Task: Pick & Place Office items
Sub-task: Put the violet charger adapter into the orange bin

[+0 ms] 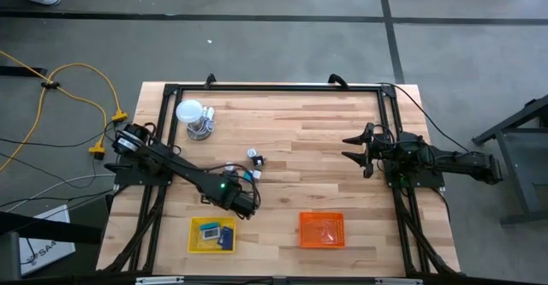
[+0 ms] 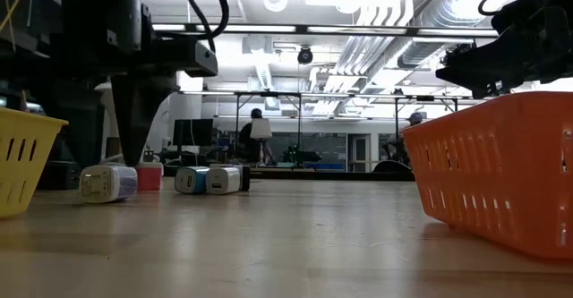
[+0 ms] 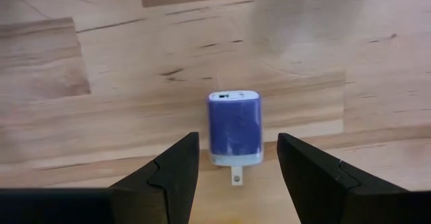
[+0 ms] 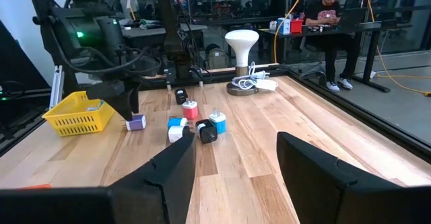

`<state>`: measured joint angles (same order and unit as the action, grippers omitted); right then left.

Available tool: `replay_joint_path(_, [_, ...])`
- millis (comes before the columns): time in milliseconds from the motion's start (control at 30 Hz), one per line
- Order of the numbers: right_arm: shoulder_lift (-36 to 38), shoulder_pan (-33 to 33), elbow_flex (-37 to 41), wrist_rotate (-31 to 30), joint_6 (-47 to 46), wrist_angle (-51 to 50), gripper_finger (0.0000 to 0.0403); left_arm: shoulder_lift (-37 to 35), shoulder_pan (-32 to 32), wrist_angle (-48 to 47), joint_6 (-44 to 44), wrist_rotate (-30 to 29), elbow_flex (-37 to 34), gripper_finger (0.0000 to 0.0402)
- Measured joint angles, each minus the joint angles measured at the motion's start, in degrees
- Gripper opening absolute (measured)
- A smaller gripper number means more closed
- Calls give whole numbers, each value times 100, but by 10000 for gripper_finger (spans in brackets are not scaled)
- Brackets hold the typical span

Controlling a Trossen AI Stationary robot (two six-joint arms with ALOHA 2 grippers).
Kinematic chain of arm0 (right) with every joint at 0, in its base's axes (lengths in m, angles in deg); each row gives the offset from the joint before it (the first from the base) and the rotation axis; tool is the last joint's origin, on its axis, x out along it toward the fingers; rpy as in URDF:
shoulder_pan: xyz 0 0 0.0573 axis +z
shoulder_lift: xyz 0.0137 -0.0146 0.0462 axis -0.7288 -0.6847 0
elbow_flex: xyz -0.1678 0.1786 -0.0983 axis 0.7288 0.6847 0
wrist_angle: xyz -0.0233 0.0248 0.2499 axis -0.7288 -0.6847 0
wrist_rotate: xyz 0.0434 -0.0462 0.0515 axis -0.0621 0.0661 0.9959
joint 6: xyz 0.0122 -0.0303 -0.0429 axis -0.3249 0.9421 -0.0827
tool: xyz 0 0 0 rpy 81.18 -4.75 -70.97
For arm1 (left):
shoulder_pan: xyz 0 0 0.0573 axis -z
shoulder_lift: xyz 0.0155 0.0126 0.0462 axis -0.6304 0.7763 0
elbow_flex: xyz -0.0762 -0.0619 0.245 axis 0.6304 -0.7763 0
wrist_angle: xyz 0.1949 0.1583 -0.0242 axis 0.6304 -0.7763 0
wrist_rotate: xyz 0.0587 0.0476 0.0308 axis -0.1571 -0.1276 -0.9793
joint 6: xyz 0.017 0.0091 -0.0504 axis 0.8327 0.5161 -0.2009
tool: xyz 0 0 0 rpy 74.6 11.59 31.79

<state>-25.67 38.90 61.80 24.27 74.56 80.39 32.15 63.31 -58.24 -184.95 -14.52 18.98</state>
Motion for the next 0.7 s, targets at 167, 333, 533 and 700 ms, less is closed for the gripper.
replay_joint_path(167, [0, -2, 0, 2, 0, -2, 195, 1, 0, 235, 33, 13, -157, 191])
replay_joint_path(333, [-1, -1, -1, 2, 0, -3, 195, 99, -13, 310, 117, 13, -179, 191])
replay_joint_path(533, [0, 0, 2, 2, 0, -4, 195, 155, -94, 364, 245, 13, -178, 191])
replay_joint_path(700, [0, -2, 1, 2, 0, -2, 195, 165, -162, 377, 258, 111, -178, 191])
